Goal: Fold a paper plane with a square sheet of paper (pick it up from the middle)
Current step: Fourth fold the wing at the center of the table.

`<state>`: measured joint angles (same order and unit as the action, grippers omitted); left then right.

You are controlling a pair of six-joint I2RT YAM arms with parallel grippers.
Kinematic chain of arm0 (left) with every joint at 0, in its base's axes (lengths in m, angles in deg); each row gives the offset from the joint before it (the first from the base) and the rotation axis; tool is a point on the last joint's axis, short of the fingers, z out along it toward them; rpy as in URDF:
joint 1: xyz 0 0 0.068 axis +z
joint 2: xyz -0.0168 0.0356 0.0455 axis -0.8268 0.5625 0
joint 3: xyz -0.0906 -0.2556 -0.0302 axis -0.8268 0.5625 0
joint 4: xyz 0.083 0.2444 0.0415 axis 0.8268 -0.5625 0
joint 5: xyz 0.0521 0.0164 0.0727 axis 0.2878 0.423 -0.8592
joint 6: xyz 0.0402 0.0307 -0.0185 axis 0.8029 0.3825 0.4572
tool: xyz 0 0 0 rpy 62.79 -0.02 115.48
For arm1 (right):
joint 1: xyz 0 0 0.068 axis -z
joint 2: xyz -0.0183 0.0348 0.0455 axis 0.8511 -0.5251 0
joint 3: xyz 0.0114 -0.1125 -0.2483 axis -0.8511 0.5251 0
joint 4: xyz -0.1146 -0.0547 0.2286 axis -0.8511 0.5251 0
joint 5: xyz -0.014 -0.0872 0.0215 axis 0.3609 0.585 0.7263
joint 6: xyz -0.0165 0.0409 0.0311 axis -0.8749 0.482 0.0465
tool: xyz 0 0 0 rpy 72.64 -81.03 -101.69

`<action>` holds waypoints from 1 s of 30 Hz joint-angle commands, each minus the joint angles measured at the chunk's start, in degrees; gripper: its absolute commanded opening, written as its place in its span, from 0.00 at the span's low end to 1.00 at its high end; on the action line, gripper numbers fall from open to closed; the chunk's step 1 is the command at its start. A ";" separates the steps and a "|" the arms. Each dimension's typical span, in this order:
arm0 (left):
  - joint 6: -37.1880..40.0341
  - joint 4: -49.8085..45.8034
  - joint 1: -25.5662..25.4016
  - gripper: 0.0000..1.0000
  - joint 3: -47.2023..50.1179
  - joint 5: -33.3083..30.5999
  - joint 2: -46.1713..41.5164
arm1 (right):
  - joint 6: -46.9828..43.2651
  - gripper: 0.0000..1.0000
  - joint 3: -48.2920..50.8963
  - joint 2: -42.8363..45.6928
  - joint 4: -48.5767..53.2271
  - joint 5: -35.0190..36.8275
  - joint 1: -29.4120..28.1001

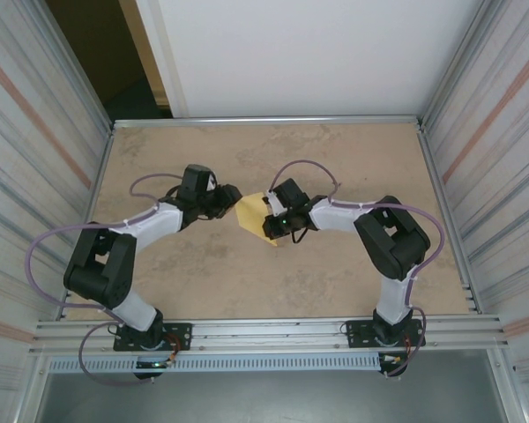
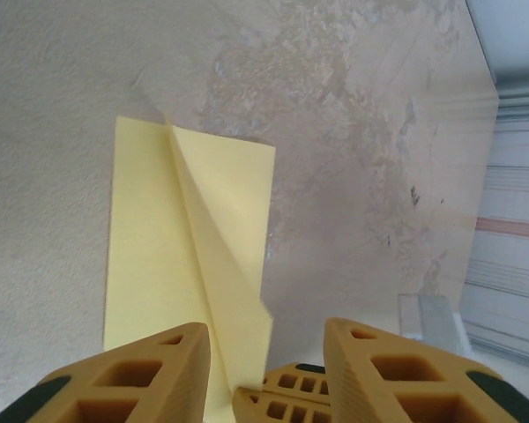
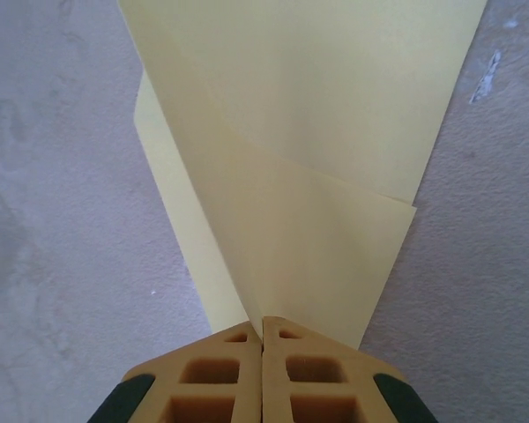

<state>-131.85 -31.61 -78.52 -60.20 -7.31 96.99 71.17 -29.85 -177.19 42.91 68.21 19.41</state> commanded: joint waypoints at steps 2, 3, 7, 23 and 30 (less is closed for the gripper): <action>-0.24 7.91 -1.61 0.41 5.68 1.89 -1.31 | 4.71 0.08 2.09 0.82 -2.66 -10.36 2.19; -0.09 9.04 -2.04 0.42 6.59 1.87 -1.40 | 5.43 0.08 2.62 0.91 -3.65 -12.05 2.82; 1.03 13.16 -3.81 0.45 8.07 3.37 -0.03 | 7.19 0.08 3.98 0.63 -6.06 -16.15 4.57; 3.21 14.92 -5.64 0.32 4.21 7.51 8.99 | 9.51 0.08 8.35 0.06 -12.59 -19.10 7.01; 4.33 10.88 -6.26 0.35 1.22 7.69 11.30 | 9.35 0.09 8.74 -0.59 -12.82 -19.12 7.19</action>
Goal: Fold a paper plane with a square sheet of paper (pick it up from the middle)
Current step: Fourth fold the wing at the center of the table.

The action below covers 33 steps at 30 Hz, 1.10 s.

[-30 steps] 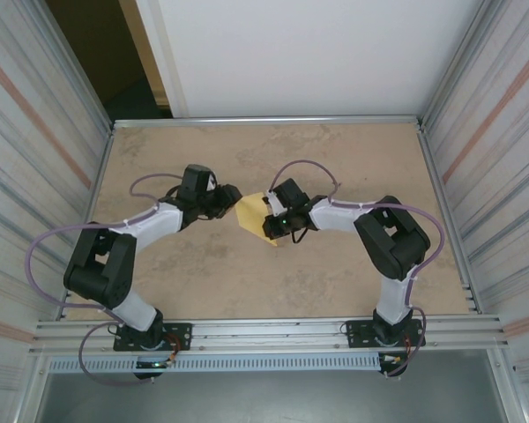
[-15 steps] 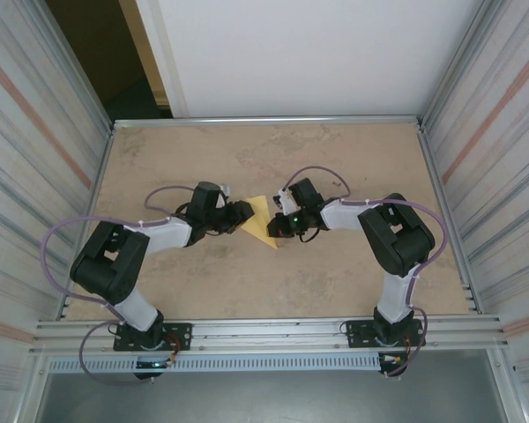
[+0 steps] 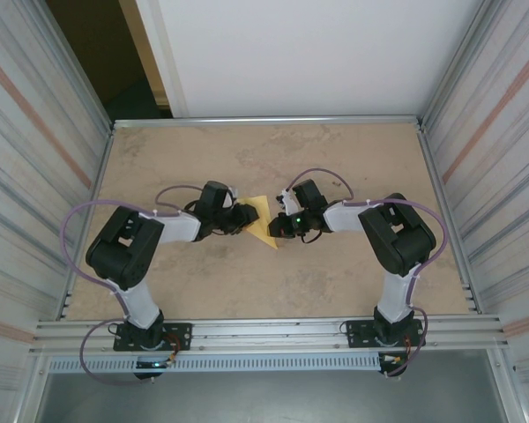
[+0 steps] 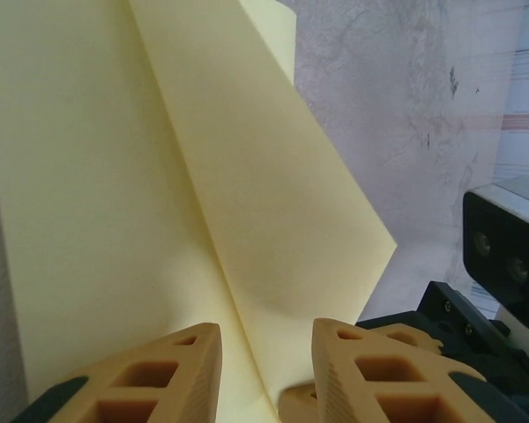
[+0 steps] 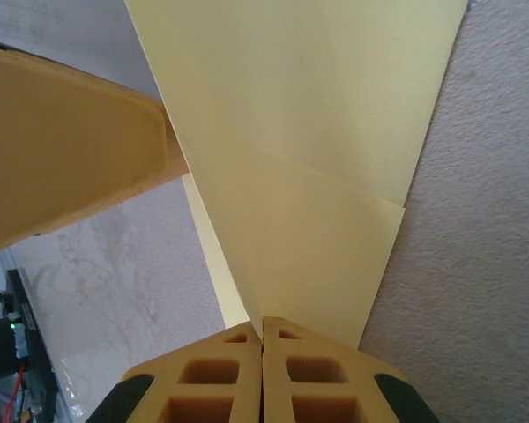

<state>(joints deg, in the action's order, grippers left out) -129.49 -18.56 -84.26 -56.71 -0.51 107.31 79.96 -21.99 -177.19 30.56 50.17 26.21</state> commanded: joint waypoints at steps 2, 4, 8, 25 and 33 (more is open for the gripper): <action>2.57 -4.34 -0.62 0.35 -3.28 0.36 1.54 | 0.62 0.09 0.87 -0.76 -0.56 -1.11 0.48; 2.93 -6.04 -0.78 0.35 -3.94 0.03 2.11 | 0.57 0.09 0.92 -0.94 -0.63 -1.06 0.48; 3.28 -8.73 -1.54 0.35 -5.32 -0.52 2.99 | 0.56 0.11 1.09 -0.93 -0.96 -0.97 0.52; 4.06 -21.50 -3.48 0.42 -10.12 -4.94 7.17 | 1.81 0.28 3.51 4.84 -0.91 2.62 0.48; 3.67 -23.78 -3.68 0.42 -10.47 -5.71 7.95 | 3.61 0.30 5.53 8.38 -2.30 7.82 0.24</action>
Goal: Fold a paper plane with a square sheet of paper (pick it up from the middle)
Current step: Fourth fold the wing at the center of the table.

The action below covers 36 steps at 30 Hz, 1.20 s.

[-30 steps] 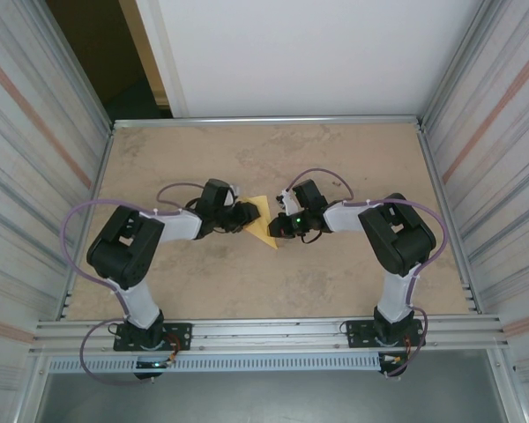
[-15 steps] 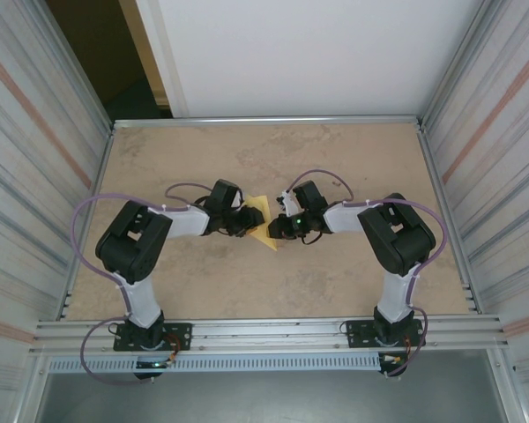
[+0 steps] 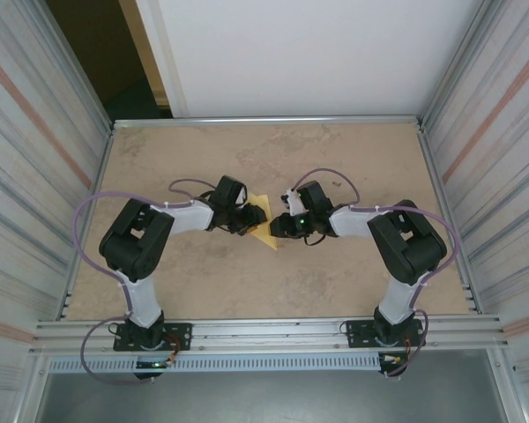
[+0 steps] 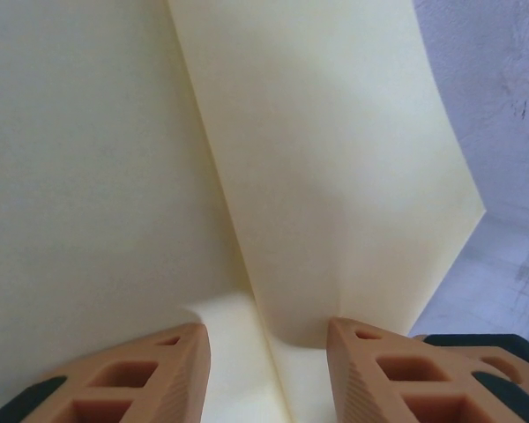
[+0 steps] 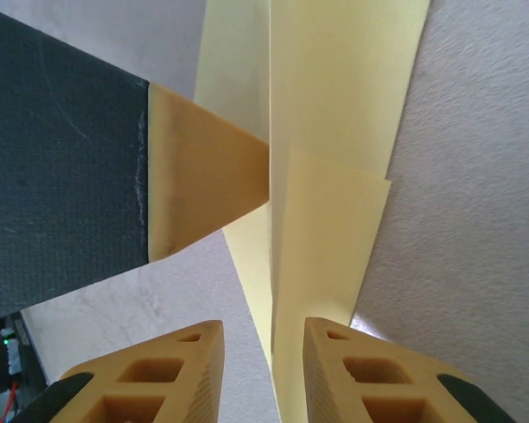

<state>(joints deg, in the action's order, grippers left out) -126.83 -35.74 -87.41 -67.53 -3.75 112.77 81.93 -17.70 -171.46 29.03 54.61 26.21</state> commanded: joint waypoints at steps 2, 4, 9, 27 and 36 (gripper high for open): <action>0.97 -7.11 -0.53 0.42 0.24 -2.53 2.69 | 1.34 0.31 0.78 2.75 0.13 4.83 -0.24; 0.92 -7.56 -0.52 0.42 0.01 -2.57 2.87 | 0.58 0.30 0.07 2.32 1.32 6.21 -1.18; 0.53 -8.24 -0.51 0.42 -0.11 -2.58 3.21 | 0.00 0.30 -1.78 -0.10 3.30 8.72 -3.01; 0.35 -9.53 -0.60 0.42 -0.70 -2.07 4.27 | -1.14 0.25 -5.13 -5.00 2.48 5.68 -3.64; 0.35 -9.95 -0.57 0.42 -0.84 -2.00 4.34 | -1.17 0.18 -4.03 -5.60 1.74 3.43 -2.96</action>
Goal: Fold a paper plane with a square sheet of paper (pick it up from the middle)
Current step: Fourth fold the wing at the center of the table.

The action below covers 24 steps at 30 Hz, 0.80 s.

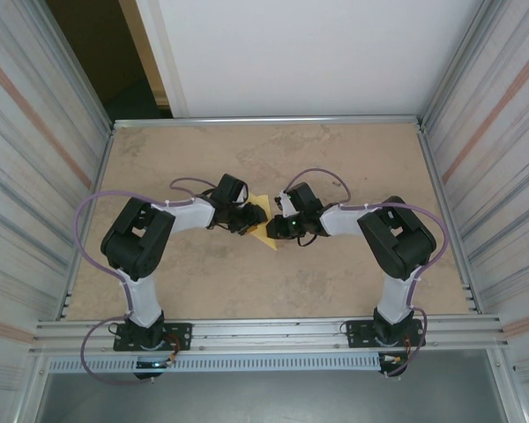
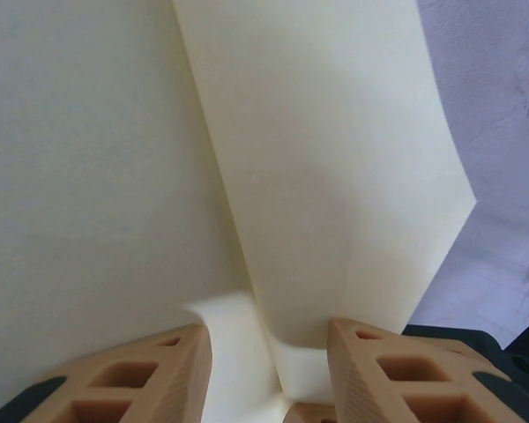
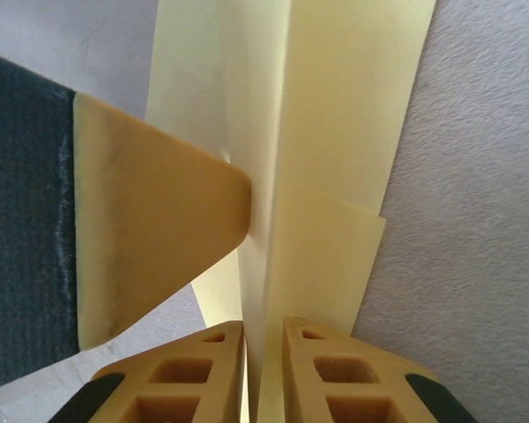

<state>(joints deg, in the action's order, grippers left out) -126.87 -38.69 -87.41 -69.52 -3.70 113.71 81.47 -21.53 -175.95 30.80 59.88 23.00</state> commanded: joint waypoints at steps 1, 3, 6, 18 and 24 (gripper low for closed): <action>0.40 -6.99 -0.59 0.42 1.17 -2.05 3.37 | -0.66 0.17 0.04 -1.14 -0.22 -2.25 0.40; 0.42 -7.00 -0.53 0.42 1.17 -2.01 3.25 | -0.71 0.15 0.19 -1.12 -0.46 -3.08 0.81; 0.48 -7.08 -0.56 0.42 0.89 -1.97 2.88 | -0.55 0.13 0.61 -1.18 -0.82 -4.14 1.29; 2.28 -8.06 -0.40 0.43 -2.27 -1.69 -0.79 | 0.65 0.08 1.95 -2.87 -3.97 -10.25 2.89; 3.33 -7.20 0.79 0.45 -3.29 -1.02 -4.24 | 1.63 0.07 2.09 -3.78 -5.02 -12.64 3.34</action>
<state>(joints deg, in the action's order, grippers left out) -125.38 -44.03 -87.30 -71.46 -3.92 112.88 81.80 -20.15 -178.50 26.30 49.91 25.90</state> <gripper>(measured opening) 0.450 0.074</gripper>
